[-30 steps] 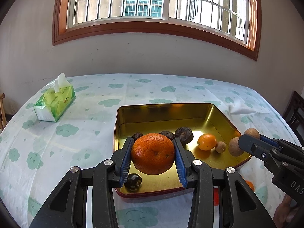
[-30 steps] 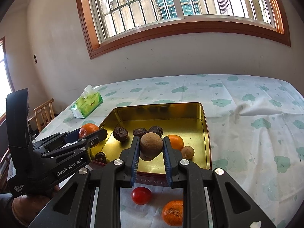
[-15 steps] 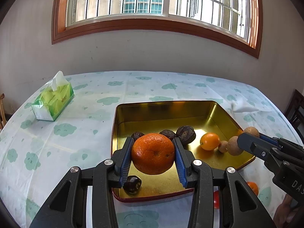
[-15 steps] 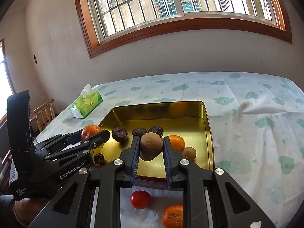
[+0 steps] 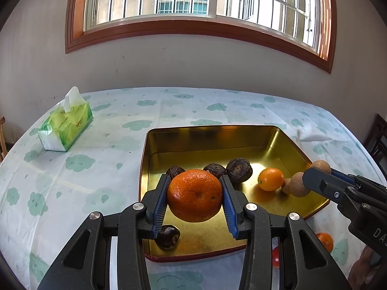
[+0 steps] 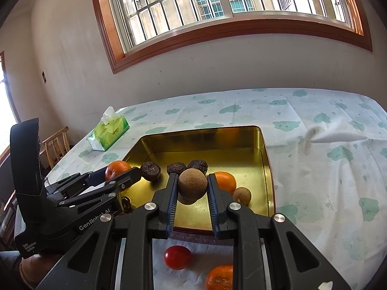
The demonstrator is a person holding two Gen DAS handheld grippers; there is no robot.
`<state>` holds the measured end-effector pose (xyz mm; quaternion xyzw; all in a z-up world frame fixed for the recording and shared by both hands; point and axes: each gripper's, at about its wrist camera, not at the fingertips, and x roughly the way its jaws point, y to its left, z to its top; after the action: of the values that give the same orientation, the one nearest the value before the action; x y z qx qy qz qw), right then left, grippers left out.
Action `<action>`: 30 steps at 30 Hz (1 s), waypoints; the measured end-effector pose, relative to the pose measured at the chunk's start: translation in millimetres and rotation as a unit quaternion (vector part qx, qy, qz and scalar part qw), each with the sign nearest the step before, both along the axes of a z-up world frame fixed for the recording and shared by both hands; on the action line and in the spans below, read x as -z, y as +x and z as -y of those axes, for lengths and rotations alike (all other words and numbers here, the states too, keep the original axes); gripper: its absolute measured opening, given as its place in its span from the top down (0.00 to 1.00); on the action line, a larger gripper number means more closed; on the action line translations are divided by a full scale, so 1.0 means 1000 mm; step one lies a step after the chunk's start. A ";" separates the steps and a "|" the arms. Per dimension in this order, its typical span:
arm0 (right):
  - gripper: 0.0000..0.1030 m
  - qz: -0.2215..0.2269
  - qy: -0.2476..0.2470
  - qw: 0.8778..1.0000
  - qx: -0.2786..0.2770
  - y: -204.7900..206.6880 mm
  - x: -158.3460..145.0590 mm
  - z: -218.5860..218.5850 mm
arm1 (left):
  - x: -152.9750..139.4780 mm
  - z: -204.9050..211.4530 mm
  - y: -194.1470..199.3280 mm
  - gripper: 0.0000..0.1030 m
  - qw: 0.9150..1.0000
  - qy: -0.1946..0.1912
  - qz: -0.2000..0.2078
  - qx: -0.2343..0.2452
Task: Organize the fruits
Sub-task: 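Lower the tangerine with the left gripper while the right lowers the brown fruit into the tin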
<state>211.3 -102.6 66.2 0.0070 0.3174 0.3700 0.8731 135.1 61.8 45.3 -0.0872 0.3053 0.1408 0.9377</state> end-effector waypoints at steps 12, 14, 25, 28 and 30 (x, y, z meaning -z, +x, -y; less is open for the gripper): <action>0.80 -0.003 0.000 1.000 0.000 0.002 0.003 -0.003 | 0.003 -0.003 0.005 0.59 1.000 -0.001 -0.003 -0.003; 0.80 -0.004 0.000 1.000 0.000 0.002 0.004 -0.004 | 0.003 -0.004 0.005 0.59 1.000 -0.001 -0.003 -0.004; 0.80 -0.005 0.000 1.000 -0.001 0.005 0.006 -0.006 | 0.007 -0.009 0.009 0.59 1.000 -0.002 -0.005 -0.007; 0.79 -0.005 -0.001 1.000 -0.001 0.005 0.006 -0.006 | 0.008 -0.011 0.010 0.59 1.000 -0.003 -0.006 -0.008; 0.79 -0.005 0.000 1.000 -0.001 0.005 0.006 -0.006 | 0.009 -0.011 0.010 0.59 1.000 -0.002 -0.006 -0.008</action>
<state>216.4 -96.4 60.0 0.0083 0.3222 0.3705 0.8711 145.6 72.9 36.4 -0.0905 0.3108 0.1487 0.9344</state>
